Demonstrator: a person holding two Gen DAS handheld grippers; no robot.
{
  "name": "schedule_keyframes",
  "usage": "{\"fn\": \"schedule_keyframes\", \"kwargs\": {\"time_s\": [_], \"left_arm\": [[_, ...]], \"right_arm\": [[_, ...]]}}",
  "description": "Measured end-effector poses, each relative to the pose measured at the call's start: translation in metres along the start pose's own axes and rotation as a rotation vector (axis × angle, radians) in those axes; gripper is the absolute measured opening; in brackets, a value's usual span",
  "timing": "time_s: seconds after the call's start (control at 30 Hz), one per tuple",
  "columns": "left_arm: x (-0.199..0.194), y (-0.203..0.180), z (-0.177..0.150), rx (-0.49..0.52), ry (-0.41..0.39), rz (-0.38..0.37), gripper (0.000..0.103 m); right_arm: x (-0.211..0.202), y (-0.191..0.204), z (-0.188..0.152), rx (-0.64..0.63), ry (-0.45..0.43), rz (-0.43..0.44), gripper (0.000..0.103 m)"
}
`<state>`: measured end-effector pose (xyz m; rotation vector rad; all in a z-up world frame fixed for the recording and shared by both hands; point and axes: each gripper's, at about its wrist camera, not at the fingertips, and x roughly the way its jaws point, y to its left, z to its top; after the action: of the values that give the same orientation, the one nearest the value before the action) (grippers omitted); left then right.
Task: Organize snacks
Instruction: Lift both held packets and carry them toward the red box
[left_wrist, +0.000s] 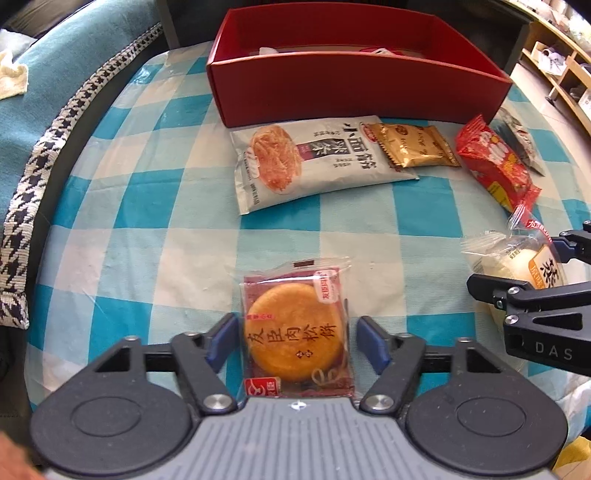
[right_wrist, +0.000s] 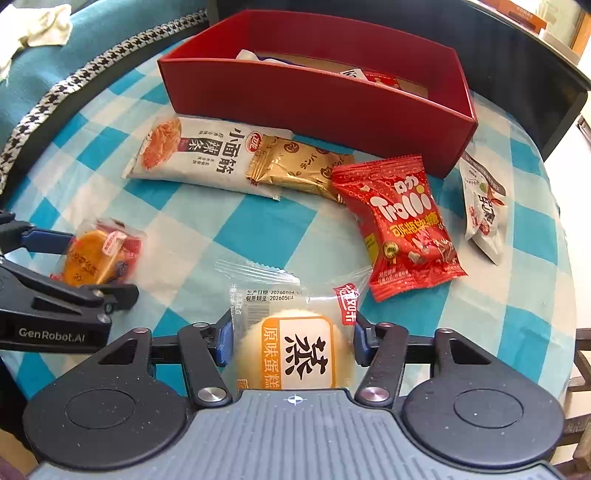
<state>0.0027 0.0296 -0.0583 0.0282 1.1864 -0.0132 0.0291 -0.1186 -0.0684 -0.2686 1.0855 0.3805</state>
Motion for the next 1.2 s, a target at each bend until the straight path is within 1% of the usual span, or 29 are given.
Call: {"fn": "schedule_keyframes", "kwargs": {"time_s": [0.07,0.27,0.43,0.67,0.83,1.2], "left_arm": [[-0.002,0.0,0.001,-0.005,0.0,-0.017,0.086],[-0.004,-0.002,0.001,0.001,-0.004,-0.046,0.086],[-0.009,-0.002,0.004,-0.006,-0.021,-0.063,0.086],[-0.008,-0.005,0.011,-0.006,-0.029,-0.062,0.086],[-0.006,-0.008,0.014,-0.002,-0.03,-0.055,0.086],[-0.008,-0.012,0.018,0.011,-0.047,-0.056,0.086]], "right_arm": [[-0.006,-0.001,-0.002,0.008,-0.013,-0.004,0.063],[-0.017,-0.003,-0.004,0.036,-0.043,-0.026,0.063],[-0.021,-0.005,-0.003,0.045,-0.059,-0.026,0.063],[-0.019,-0.005,0.003,0.042,-0.062,-0.038,0.063],[-0.013,-0.007,0.004,0.041,-0.043,-0.05,0.063],[-0.013,-0.004,0.01,0.032,-0.049,-0.034,0.063]]}}
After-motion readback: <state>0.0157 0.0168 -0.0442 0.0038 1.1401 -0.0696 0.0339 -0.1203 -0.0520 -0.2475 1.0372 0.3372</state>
